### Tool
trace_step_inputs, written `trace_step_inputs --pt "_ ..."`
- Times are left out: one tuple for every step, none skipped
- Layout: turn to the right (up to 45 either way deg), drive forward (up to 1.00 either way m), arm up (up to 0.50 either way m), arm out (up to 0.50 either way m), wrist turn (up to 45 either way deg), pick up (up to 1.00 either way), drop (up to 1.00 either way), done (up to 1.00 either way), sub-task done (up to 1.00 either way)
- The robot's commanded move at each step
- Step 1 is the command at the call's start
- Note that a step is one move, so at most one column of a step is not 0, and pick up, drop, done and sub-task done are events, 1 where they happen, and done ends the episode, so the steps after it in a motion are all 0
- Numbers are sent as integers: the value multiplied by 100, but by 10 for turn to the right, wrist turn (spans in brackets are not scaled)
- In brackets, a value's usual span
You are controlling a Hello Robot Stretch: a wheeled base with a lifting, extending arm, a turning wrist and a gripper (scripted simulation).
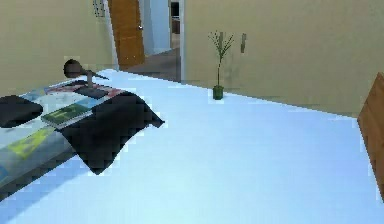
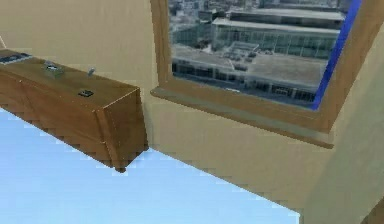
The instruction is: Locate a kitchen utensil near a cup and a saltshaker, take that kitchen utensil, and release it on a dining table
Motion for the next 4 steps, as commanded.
trace_step_inputs --pt "60 0 0 0 0 0 0 0 0" --pt "0 100 0 0 0 0 0 0 0" --pt "0 100 0 0 0 0 0 0 0" --pt "0 50 0 0 0 0 0 0 0"
